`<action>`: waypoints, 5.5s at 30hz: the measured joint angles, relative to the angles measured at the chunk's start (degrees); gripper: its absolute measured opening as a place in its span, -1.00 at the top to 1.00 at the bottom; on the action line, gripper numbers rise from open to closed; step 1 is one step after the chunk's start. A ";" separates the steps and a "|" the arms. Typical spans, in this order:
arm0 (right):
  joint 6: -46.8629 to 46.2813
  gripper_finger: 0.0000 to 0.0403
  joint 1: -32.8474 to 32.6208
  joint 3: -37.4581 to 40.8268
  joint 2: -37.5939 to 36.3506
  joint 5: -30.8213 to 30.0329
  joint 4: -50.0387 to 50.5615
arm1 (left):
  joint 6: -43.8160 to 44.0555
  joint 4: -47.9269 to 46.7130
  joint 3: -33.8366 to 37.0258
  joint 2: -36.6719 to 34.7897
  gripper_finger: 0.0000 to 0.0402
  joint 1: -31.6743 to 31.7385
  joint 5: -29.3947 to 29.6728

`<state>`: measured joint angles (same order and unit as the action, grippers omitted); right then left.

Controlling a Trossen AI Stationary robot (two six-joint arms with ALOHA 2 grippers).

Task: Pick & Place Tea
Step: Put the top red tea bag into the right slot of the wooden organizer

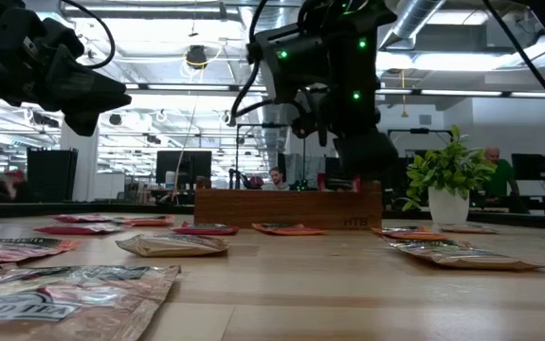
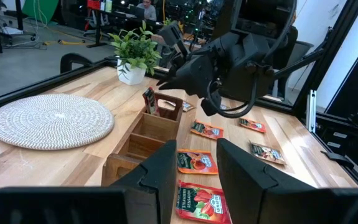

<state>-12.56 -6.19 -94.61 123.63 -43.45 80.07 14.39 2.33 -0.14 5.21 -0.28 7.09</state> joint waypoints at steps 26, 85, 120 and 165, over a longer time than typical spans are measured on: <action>8.02 0.86 -0.81 -16.00 -13.85 4.19 3.99 | 0.37 0.00 0.00 0.00 0.47 -0.02 0.00; -11.19 0.99 -30.71 64.15 -94.57 2.23 -65.63 | 17.27 1.46 -12.92 8.43 0.47 0.00 11.82; -6.91 0.99 -32.31 76.87 -99.43 -1.47 -83.12 | -17.95 -62.67 -57.46 61.42 0.47 19.96 -6.84; -16.45 0.99 0.24 88.65 -99.34 35.99 -83.46 | -50.73 -58.18 -54.22 84.11 0.47 27.20 -4.95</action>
<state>-29.01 -5.96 -5.96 24.29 -7.46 -3.39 -36.33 -55.86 -54.36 89.32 26.92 2.14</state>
